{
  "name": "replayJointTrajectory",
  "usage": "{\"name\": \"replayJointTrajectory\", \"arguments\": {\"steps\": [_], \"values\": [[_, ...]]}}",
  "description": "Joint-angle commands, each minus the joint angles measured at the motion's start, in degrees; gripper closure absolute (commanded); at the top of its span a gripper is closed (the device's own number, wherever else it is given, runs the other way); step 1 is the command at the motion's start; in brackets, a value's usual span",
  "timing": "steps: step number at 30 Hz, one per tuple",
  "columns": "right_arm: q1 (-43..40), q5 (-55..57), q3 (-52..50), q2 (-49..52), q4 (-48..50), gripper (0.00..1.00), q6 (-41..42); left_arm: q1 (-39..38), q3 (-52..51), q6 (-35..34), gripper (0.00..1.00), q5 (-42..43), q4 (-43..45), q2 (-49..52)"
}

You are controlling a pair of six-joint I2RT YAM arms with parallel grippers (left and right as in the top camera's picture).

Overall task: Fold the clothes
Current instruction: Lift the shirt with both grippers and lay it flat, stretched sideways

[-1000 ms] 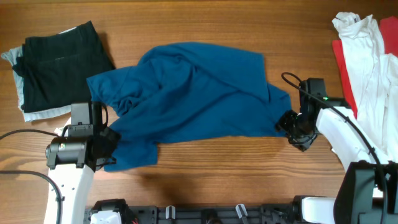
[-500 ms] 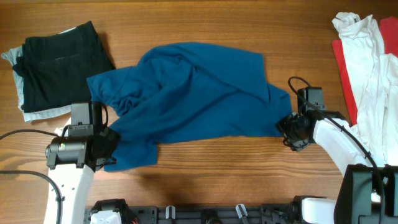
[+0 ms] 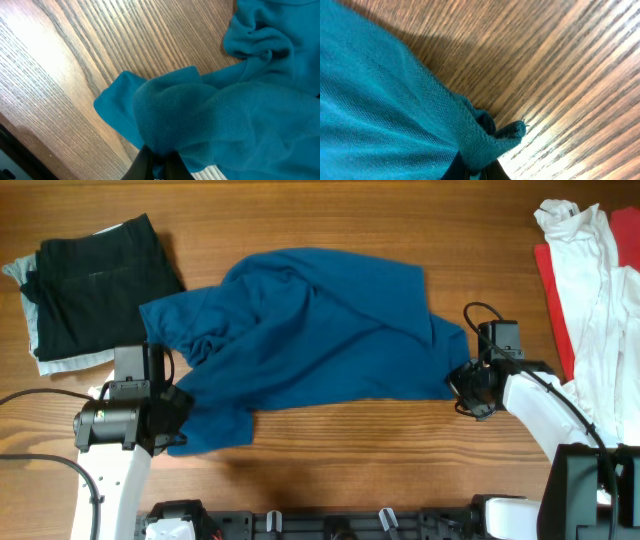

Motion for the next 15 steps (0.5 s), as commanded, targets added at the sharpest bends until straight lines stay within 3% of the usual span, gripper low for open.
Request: {"name": "replayJointTrajectory", "arguments": {"steps": [1, 7, 10, 15], "values": [[0.0, 0.7, -2.2, 1.1, -1.9, 0.95, -4.2, 0.5, 0.0, 0.6, 0.96, 0.1, -0.4, 0.1], [0.0, 0.8, 7.8, -9.3, -15.0, 0.96, -14.2, 0.5, 1.9, 11.3, 0.96, 6.5, 1.5, -0.4], [0.0, 0.8, 19.9, -17.1, -26.4, 0.96, -20.8, 0.5, 9.6, 17.7, 0.96, 9.3, -0.6, -0.5], [0.0, 0.8, 33.7, -21.1, -39.3, 0.96, -26.0, 0.5, 21.8, 22.3, 0.96, 13.4, -6.2, -0.5]]}}
